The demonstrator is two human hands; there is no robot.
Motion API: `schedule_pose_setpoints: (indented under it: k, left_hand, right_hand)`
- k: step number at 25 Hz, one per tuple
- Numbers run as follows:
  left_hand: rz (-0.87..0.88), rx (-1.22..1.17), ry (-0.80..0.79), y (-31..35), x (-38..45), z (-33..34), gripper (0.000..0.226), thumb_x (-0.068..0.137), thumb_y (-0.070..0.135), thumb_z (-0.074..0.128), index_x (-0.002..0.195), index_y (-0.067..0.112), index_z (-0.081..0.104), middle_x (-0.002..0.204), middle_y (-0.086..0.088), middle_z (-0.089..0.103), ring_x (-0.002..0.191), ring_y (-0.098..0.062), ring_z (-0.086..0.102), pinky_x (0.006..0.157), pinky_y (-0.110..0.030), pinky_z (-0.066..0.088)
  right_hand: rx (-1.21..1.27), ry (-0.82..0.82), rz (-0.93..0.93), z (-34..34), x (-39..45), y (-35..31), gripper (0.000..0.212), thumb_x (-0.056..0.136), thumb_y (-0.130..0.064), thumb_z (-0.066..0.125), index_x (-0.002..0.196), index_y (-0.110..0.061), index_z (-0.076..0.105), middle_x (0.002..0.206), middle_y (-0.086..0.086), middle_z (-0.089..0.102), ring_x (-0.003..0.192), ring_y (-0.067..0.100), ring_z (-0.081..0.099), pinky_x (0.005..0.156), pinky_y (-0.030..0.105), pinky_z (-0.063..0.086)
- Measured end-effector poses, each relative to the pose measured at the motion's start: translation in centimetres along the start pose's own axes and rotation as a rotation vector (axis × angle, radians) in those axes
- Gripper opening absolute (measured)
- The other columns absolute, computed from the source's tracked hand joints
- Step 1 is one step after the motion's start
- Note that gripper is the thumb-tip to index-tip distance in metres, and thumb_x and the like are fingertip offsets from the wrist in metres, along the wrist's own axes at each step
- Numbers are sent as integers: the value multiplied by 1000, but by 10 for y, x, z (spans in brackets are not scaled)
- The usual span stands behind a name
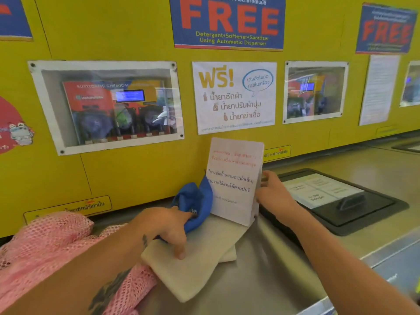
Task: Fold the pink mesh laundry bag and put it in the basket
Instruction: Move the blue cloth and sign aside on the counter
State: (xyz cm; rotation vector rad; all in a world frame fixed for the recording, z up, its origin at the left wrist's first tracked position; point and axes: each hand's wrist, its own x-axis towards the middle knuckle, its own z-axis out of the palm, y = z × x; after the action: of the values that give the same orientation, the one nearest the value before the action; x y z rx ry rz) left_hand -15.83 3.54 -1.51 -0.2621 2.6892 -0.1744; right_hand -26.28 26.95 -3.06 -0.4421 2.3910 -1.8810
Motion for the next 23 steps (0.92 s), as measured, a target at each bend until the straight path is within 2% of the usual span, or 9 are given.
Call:
schedule_pose_setpoints:
  k: [3, 5, 7, 9, 12, 15, 18, 20, 23]
  left_hand:
    - [-24, -46, 30, 2, 6, -4, 119, 65, 43, 85, 155, 29, 8, 154, -4, 33, 135, -26, 42, 104, -37, 42]
    - [-13, -83, 94, 14, 12, -4, 111, 64, 41, 85, 152, 27, 19, 140, -4, 46, 120, -25, 51, 94, -35, 47]
    - [9, -167, 216, 32, 21, 0, 100, 62, 38, 83, 145, 30, 27, 125, -2, 47, 107, -24, 54, 89, -36, 50]
    - [3, -272, 272, 46, 28, 2, 102, 66, 35, 79, 148, 38, 19, 132, -5, 40, 114, -28, 52, 96, -41, 49]
    - [-17, -290, 224, 51, 28, -6, 98, 74, 36, 71, 151, 40, 10, 145, -7, 31, 125, -33, 46, 101, -45, 46]
    - [-19, -325, 220, 39, 11, -16, 83, 77, 39, 67, 149, 36, 25, 139, -5, 44, 114, -27, 54, 95, -41, 51]
    - [18, -409, 302, 23, -11, -22, 56, 80, 33, 67, 132, 29, 48, 125, 1, 59, 102, -18, 58, 94, -43, 52]
    - [43, -450, 360, 14, -28, -22, 44, 87, 29, 65, 128, 32, 48, 125, 0, 55, 105, -16, 54, 96, -40, 49]
    - [71, -500, 508, -7, -64, -17, 51, 91, 29, 64, 139, 35, 47, 129, 5, 55, 108, -13, 60, 95, -35, 49]
  right_hand:
    - [-35, -220, -106, -4, -6, -4, 87, 83, -3, 66, 146, -32, 13, 136, 0, 49, 122, 21, 53, 85, 33, 53]
    - [-270, -144, -193, -1, 3, -1, 75, 82, -6, 68, 137, -26, 21, 140, 2, 48, 126, 26, 52, 91, 40, 55]
    - [-404, -58, -217, -4, 16, -4, 60, 83, -9, 67, 127, -24, 28, 136, 5, 55, 120, 30, 58, 86, 44, 58]
    - [-411, -70, -194, -9, 27, -5, 59, 83, -14, 67, 124, -25, 27, 136, 8, 57, 116, 32, 61, 82, 46, 60]
    - [-398, -79, -171, -10, 28, 1, 58, 85, -16, 70, 122, -24, 25, 137, 9, 56, 118, 34, 59, 81, 46, 60]
    - [-347, -91, -157, -7, 26, 5, 66, 84, -17, 74, 128, -25, 25, 135, 7, 52, 120, 34, 56, 81, 48, 60]
    - [-311, -121, -139, -10, 26, 0, 84, 80, -20, 77, 139, -30, 19, 136, 6, 52, 120, 32, 55, 83, 48, 58]
    - [-273, -135, -132, -14, 22, -8, 103, 78, -18, 78, 149, -33, 5, 143, 7, 49, 126, 31, 52, 91, 48, 54]
    - [-339, -51, -233, -21, -2, -24, 109, 79, -20, 78, 153, -33, -2, 155, 8, 33, 139, 29, 37, 103, 47, 43]
